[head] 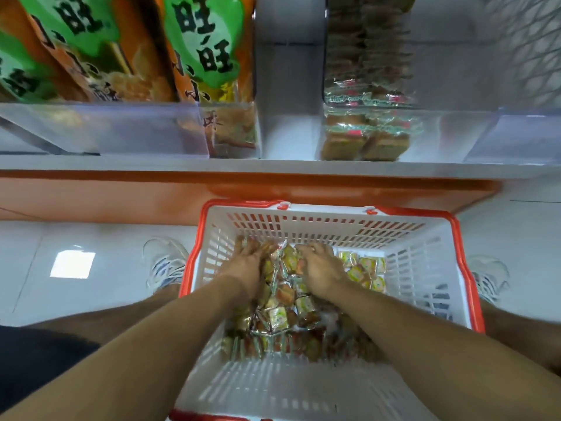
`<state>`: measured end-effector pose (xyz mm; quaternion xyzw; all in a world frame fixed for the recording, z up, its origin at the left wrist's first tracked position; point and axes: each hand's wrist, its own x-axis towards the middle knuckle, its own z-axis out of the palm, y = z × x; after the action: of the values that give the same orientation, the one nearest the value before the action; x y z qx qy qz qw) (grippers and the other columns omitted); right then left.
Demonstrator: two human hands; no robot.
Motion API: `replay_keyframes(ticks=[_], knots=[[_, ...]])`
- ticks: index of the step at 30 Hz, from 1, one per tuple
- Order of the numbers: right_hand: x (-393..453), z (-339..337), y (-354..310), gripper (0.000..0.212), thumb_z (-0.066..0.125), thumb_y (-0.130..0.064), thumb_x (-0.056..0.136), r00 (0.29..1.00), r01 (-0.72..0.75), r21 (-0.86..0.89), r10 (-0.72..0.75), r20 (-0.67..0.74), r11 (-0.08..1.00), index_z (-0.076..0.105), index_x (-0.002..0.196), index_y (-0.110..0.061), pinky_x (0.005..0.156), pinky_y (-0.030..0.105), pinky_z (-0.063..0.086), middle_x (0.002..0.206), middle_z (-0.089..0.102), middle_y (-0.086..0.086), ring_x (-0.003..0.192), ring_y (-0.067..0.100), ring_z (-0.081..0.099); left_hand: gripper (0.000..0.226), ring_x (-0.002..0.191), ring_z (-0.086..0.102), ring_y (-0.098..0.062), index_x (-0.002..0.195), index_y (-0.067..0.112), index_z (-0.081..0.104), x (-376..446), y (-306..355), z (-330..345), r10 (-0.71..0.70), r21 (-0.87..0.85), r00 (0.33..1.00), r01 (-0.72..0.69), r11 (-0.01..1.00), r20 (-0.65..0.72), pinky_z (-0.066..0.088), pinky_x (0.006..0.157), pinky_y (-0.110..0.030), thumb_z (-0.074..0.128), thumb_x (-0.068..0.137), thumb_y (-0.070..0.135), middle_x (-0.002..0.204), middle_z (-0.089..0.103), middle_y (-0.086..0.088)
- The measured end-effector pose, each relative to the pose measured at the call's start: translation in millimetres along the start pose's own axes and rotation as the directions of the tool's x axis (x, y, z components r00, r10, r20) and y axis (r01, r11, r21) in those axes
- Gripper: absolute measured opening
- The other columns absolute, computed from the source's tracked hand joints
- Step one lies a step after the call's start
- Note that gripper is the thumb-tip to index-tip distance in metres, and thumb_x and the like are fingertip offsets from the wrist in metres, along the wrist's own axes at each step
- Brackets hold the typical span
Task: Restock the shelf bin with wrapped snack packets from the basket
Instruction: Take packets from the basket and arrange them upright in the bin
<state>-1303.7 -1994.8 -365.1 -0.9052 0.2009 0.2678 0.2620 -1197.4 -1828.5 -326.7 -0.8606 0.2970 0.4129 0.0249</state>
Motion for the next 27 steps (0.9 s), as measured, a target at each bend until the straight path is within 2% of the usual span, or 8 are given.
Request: replay_keyframes(ticks=[2, 5, 11, 14, 20, 22, 25, 27], knots=[[12, 0, -2, 0.063, 0.049, -0.025, 0.101, 0.992, -0.054, -0.021, 0.056, 0.115, 0.998, 0.023, 0.158, -0.028, 0.120, 0.052, 0.024, 0.167, 0.011, 0.008, 0.150, 0.036, 0.020, 0.102, 0.157, -0.012, -0.037, 0.161, 0.041, 0.001, 7, -1, 15, 0.031, 0.093, 0.999, -0.034, 0.995, 0.027, 0.029, 0.122, -0.057, 0.071, 0.088, 0.027, 0.171, -0.011, 0.003], [20, 0, -1, 0.079, 0.059, -0.028, 0.096, 0.983, 0.012, -0.099, 0.007, 0.182, 0.995, 0.013, 0.159, -0.035, 0.118, 0.056, 0.027, 0.167, 0.011, 0.008, 0.150, 0.040, 0.018, 0.089, 0.150, 0.020, -0.035, 0.160, 0.038, 0.013, 11, 0, 27, 0.027, 0.161, 0.999, -0.020, 0.987, -0.040, 0.044, 0.112, -0.051, 0.067, 0.090, 0.032, 0.166, 0.017, -0.006], [29, 4, 0, 0.062, 0.065, -0.018, 0.088, 0.985, 0.094, -0.138, -0.072, 0.155, 0.986, 0.041, 0.143, -0.032, 0.101, 0.051, 0.046, 0.144, 0.037, 0.012, 0.142, 0.035, 0.027, 0.081, 0.150, 0.022, -0.041, 0.160, 0.032, 0.018, 18, 9, 33, 0.005, 0.111, 0.998, -0.011, 0.994, 0.055, 0.039, 0.117, -0.054, 0.066, 0.096, 0.030, 0.167, 0.019, -0.010], [33, 6, -3, 0.059, 0.072, -0.010, 0.079, 0.982, 0.104, -0.071, -0.091, 0.168, 0.992, 0.048, 0.129, -0.030, 0.093, 0.045, 0.047, 0.137, 0.040, 0.006, 0.136, 0.029, 0.031, 0.078, 0.150, 0.023, -0.041, 0.159, 0.030, 0.019, 20, 15, 33, -0.001, 0.193, 0.998, -0.011, 0.981, 0.060, 0.042, 0.114, -0.054, 0.066, 0.097, 0.026, 0.165, 0.025, -0.011], [29, 15, -5, 0.068, 0.074, -0.016, 0.084, 0.982, 0.170, -0.131, -0.158, 0.101, 0.977, 0.047, 0.140, -0.044, 0.067, 0.033, 0.039, 0.124, 0.044, 0.001, 0.121, 0.025, 0.045, 0.076, 0.141, 0.041, -0.036, 0.157, 0.028, 0.027, 19, 14, 30, 0.031, 0.211, 0.999, -0.024, 0.977, -0.030, 0.051, 0.104, -0.049, 0.070, 0.094, 0.033, 0.153, 0.042, -0.011], [27, 18, -5, 0.063, 0.075, -0.011, 0.082, 0.988, 0.139, -0.097, -0.132, 0.080, 0.985, 0.053, 0.135, -0.037, 0.073, 0.036, 0.046, 0.120, 0.044, 0.002, 0.118, 0.026, 0.049, 0.076, 0.136, 0.048, -0.034, 0.154, 0.027, 0.033, 16, 14, 29, 0.019, 0.162, 0.998, -0.010, 0.987, -0.055, 0.054, 0.102, -0.048, 0.074, 0.090, 0.036, 0.152, 0.044, -0.009], [26, 17, -5, 0.063, 0.072, -0.003, 0.080, 0.988, 0.074, -0.020, -0.070, 0.141, 0.997, 0.054, 0.136, -0.027, 0.098, 0.043, 0.049, 0.133, 0.046, 0.005, 0.124, 0.030, 0.051, 0.071, 0.118, 0.059, -0.029, 0.143, 0.028, 0.045, 13, 12, 27, -0.033, -0.029, 0.998, 0.032, 0.999, -0.054, 0.056, 0.097, -0.042, 0.080, 0.082, 0.037, 0.141, 0.050, -0.005], [27, 15, -4, 0.062, 0.069, -0.003, 0.083, 0.981, 0.029, 0.037, -0.036, 0.192, 0.999, 0.052, 0.138, -0.025, 0.098, 0.040, 0.047, 0.141, 0.045, 0.007, 0.126, 0.031, 0.050, 0.063, 0.106, 0.060, -0.026, 0.133, 0.029, 0.051, 11, 13, 26, -0.076, -0.155, 0.997, 0.072, 0.985, -0.020, 0.056, 0.090, -0.037, 0.082, 0.078, 0.033, 0.131, 0.052, -0.005]])
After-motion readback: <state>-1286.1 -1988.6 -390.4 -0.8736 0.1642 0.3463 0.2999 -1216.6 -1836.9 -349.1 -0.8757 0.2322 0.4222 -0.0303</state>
